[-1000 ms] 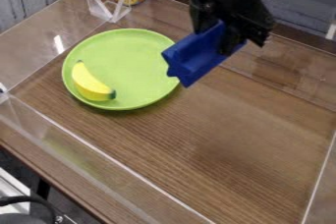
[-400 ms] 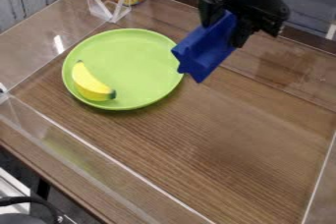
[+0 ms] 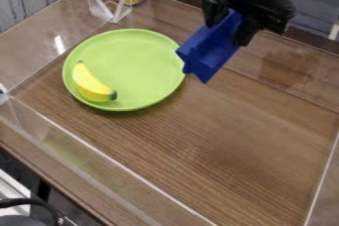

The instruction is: Put the blue object in the green plate

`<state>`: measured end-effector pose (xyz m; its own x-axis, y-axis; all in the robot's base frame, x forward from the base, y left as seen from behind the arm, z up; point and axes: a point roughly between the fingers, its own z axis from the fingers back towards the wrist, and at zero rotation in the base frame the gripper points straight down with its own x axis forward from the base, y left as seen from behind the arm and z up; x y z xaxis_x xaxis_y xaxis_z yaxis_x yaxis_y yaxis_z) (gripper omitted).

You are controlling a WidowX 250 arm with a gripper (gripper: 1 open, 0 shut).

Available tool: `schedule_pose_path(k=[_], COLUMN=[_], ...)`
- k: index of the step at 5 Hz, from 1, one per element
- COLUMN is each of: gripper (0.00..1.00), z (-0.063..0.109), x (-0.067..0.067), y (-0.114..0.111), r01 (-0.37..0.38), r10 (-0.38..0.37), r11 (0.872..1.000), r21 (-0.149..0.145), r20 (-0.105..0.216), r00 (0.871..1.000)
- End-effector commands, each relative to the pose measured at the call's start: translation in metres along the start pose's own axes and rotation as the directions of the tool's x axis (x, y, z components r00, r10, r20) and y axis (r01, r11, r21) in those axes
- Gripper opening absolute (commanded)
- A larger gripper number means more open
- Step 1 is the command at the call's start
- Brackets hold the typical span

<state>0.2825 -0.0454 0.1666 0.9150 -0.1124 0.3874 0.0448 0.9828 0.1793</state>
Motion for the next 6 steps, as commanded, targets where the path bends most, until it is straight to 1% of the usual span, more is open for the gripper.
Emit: schedule_pose_path(k=[1,2,5,6], gripper=[0.0,0.0,0.0,0.0], z=[0.015,0.014,0.013,0.011], x=[0.014,0.014,0.012,0.014], y=[0.005,0.006,-0.009,-0.012], r01=[-0.03,-0.039,-0.055,-0.063], r10=[0.03,0.04,0.058,0.066], r11=[1.0,0.999,0.998,0.997], r21=[-0.008,-0.009,-0.032,-0.033], r20=[0.077,0.08,0.086,0.092], r00=[0.997,0.996,0.995,0.994])
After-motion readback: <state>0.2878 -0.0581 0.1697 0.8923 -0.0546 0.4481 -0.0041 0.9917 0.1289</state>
